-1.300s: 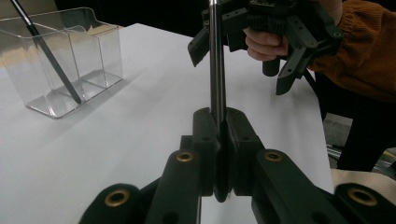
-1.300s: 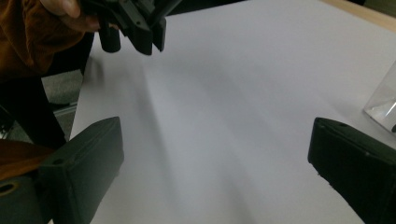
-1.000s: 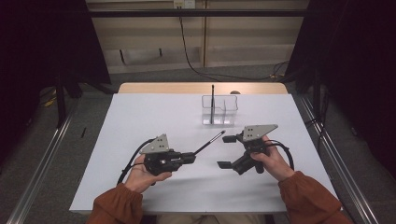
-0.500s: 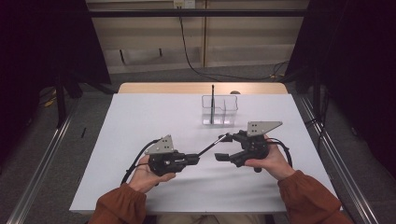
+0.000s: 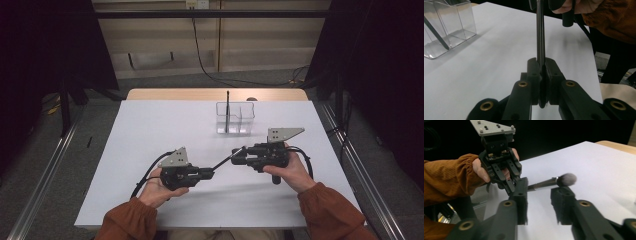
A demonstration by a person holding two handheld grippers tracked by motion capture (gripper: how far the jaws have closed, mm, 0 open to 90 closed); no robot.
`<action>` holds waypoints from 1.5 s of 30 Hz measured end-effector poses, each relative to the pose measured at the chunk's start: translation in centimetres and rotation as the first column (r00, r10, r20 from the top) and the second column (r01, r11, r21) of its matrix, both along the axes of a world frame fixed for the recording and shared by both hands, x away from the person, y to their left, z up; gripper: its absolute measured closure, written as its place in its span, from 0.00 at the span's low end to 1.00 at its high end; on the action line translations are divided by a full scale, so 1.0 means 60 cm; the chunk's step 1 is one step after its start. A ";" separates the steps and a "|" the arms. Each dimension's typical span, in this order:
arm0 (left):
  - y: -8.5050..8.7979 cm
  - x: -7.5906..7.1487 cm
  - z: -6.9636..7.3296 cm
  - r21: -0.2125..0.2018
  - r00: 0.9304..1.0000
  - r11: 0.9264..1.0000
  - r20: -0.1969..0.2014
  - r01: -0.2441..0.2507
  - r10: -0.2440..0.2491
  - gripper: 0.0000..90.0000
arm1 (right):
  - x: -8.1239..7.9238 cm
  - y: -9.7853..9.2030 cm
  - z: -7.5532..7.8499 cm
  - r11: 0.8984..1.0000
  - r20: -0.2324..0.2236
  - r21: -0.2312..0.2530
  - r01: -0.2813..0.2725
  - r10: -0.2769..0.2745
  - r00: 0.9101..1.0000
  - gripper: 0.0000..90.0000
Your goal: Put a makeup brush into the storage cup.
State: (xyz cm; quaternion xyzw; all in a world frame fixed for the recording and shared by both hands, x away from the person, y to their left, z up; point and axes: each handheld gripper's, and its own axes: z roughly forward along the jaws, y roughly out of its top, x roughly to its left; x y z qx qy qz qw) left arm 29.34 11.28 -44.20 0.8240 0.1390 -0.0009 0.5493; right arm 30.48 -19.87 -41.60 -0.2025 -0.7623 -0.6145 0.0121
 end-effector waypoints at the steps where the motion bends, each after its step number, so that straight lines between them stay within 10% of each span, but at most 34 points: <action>1: 0.000 0.000 -0.001 0.001 1.000 1.000 -0.003 0.002 -0.002 0.93 | 0.001 -0.001 -0.001 1.000 -0.007 0.004 0.003 -0.003 1.000 0.77; 26: -0.006 0.004 -0.013 0.030 1.000 0.999 0.018 -0.022 0.021 0.88 | 0.006 -0.002 -0.002 0.996 -0.088 0.061 -0.064 0.069 0.994 0.93; 37: 0.003 0.006 -0.006 0.008 0.995 0.995 0.011 -0.101 0.101 0.65 | 0.008 -0.011 0.001 0.998 -0.085 0.057 -0.034 0.038 0.996 0.93; 45: 0.021 0.005 0.012 -0.015 0.978 0.978 -0.005 -0.207 0.207 0.38 | 0.007 -0.017 0.006 0.999 -0.080 0.044 -0.013 0.016 0.997 0.93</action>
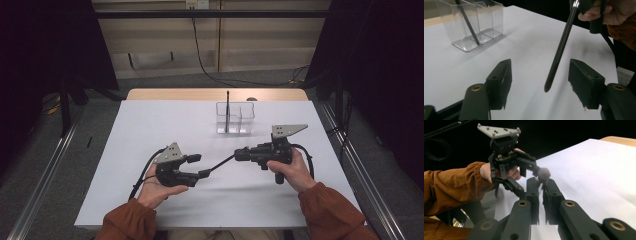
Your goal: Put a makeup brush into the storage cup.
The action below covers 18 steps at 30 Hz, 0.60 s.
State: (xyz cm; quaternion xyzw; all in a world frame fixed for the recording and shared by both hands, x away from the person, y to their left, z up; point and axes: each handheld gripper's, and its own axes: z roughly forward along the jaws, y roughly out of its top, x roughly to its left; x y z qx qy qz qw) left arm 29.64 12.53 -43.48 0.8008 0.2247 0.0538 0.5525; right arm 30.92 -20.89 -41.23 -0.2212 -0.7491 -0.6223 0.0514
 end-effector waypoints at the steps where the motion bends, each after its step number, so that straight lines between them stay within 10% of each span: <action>1: 0.003 0.000 0.002 -0.007 1.000 1.000 -0.004 -0.017 0.017 0.34 | 0.000 -0.001 0.000 1.000 -0.001 -0.002 0.004 -0.004 1.000 0.93; 9: 0.026 0.003 0.014 -0.010 0.993 0.993 -0.027 -0.116 0.115 0.06 | 0.002 -0.008 0.003 0.999 -0.009 -0.020 0.025 -0.026 1.000 0.93; 18: 0.048 -0.003 0.025 -0.014 0.986 0.986 0.001 -0.168 0.168 0.02 | 0.004 -0.012 0.003 0.998 -0.032 -0.038 0.041 -0.042 0.999 0.93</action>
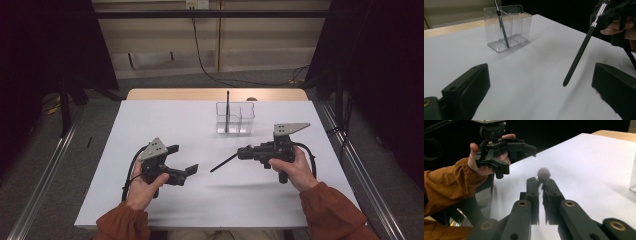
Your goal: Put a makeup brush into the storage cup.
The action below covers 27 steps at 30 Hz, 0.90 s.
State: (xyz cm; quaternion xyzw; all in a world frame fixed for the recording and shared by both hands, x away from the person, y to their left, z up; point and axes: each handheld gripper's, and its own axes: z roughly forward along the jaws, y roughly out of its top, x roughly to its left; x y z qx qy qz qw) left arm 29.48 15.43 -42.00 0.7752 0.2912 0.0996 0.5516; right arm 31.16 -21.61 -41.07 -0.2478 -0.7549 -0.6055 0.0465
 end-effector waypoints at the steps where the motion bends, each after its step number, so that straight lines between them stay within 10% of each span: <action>1: 0.003 -0.002 0.001 -0.001 1.000 1.000 0.003 -0.005 0.005 0.02 | 0.000 -0.001 0.000 1.000 -0.002 0.000 0.003 -0.003 1.000 0.93; 27: 0.110 -0.050 -0.010 -0.052 0.975 0.981 0.108 -0.189 0.194 0.02 | 0.010 -0.013 0.007 0.996 0.008 -0.067 0.060 -0.060 0.998 0.93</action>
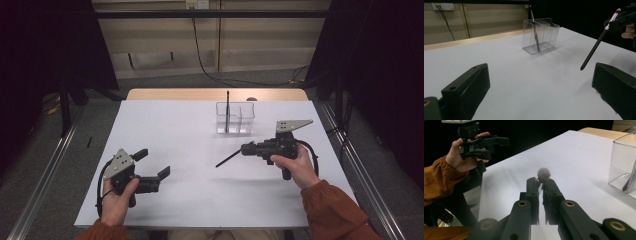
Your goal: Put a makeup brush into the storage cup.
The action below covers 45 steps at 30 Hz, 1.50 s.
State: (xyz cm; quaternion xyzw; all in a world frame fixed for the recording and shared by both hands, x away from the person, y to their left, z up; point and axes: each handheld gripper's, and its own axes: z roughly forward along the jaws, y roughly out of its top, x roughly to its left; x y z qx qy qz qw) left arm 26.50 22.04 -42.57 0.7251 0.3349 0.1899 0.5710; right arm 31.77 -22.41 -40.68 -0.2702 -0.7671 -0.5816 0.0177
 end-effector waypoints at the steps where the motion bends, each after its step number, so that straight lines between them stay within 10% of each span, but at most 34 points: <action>1: 0.004 -0.001 -0.002 -0.001 1.000 1.000 0.000 -0.007 0.007 0.01 | 0.001 -0.001 0.001 1.000 0.001 -0.002 0.006 -0.006 1.000 0.93; 21: 0.049 -0.042 -0.026 0.026 0.999 0.998 0.016 -0.051 0.051 0.02 | 0.015 -0.034 0.027 0.997 0.007 -0.005 0.083 -0.083 0.997 0.93; 45: 0.048 -0.027 -0.027 0.063 0.998 0.996 0.041 -0.056 0.054 0.02 | 0.074 -0.026 0.103 0.989 0.098 -0.029 0.146 -0.142 0.985 0.93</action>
